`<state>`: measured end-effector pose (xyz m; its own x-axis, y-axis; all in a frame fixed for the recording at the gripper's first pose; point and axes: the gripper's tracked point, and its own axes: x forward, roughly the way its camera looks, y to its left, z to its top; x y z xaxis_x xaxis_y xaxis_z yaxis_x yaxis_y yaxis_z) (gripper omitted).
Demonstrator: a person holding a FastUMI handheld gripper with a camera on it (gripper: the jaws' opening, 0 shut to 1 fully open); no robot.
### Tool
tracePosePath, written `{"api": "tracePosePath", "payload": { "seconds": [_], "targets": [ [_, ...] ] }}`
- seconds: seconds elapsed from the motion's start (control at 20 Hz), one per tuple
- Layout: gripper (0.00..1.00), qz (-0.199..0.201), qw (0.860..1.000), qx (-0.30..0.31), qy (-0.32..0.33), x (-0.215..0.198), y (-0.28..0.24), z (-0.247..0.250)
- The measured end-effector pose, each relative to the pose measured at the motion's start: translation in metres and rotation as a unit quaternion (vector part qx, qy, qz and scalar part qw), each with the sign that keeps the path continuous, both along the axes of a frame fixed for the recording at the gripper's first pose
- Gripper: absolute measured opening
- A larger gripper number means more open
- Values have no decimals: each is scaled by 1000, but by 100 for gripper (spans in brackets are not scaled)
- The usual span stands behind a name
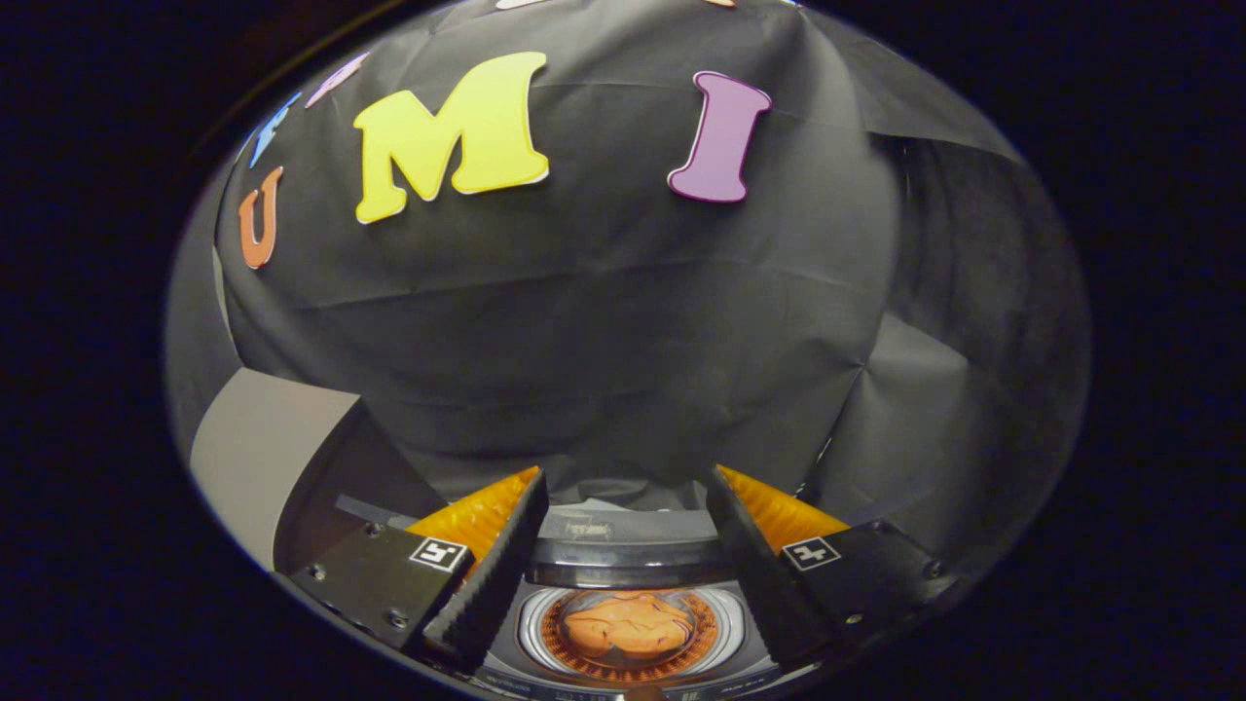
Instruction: Put the clothes into the washing machine and then close the washing machine lid.
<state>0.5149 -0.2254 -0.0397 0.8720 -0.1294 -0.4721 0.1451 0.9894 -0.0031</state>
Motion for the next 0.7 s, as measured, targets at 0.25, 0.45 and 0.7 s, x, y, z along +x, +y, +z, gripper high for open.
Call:
{"api": "tracePosePath", "payload": {
  "seconds": [0.25,0.45,0.7],
  "targets": [
    [100,0,1000,1,-13,-2,0,1],
    [100,-3,1000,1,-26,-2,-1,4],
    [100,-6,999,-2,-32,-4,-1,2]
  ]
}}
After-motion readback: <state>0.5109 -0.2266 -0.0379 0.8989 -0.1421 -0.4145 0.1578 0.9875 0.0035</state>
